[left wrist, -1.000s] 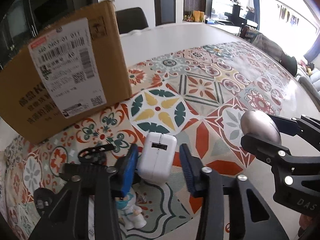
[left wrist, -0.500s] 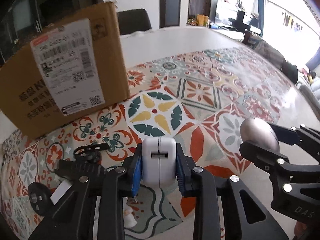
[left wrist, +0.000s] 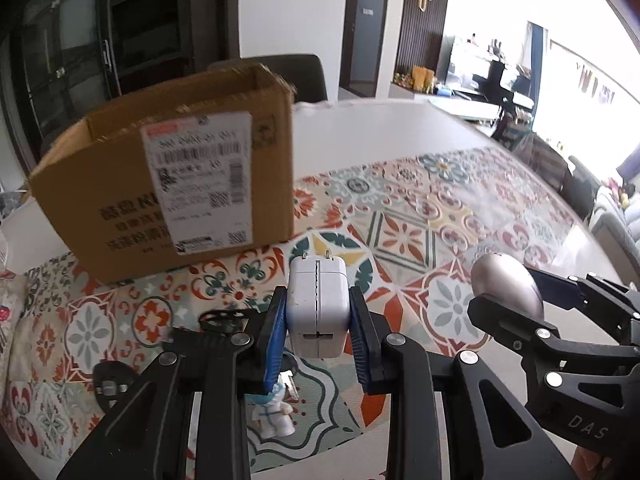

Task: Organize rigid objects
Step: 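Lower the silver speaker into the box with the right tool while the left tool carries the plug adapter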

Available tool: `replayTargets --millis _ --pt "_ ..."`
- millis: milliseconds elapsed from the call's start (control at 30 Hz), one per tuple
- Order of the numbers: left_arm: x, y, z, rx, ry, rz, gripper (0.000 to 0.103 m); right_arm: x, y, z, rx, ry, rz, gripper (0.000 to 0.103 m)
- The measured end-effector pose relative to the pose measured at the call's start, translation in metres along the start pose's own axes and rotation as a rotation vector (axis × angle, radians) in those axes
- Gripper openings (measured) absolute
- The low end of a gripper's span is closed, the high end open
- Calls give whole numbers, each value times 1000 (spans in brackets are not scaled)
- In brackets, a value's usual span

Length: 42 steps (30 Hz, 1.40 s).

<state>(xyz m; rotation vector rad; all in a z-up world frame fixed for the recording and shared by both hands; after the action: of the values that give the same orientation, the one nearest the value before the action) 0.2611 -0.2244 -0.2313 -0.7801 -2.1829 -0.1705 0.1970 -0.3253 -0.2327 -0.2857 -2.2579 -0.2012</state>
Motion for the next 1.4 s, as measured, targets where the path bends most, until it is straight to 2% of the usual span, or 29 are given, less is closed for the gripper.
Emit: replayTargets --millis 300,767,967,1167,1400 --pt "46 22 -29 30 -85 -38 29 27 25 -35 47 -76 -14 55" --pt "118 80 -65 69 -204 -126 29 65 92 -99 151 -222 -75 55" --pt "132 104 -77 73 -229 -148 29 71 118 -118 181 -255 -104 55" --pt "138 122 -92 83 -244 -149 29 67 141 -136 195 -250 -144 55" --pt "130 148 -115 87 -251 -160 29 58 160 -166 229 -266 -142 55"
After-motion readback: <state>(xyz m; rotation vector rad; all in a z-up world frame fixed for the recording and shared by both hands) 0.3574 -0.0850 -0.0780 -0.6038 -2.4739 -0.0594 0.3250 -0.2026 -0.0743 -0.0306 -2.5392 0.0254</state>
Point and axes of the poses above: each gripper's, at about its wrist camera, not at the fingertips, and x roughly against the way its jaws point, y to its left, z to its underside, the point moved 10 cm from there along -x, roughly the way its jaws point, and after that the axes turned 5 degrees about z, right-handed, at the moved point
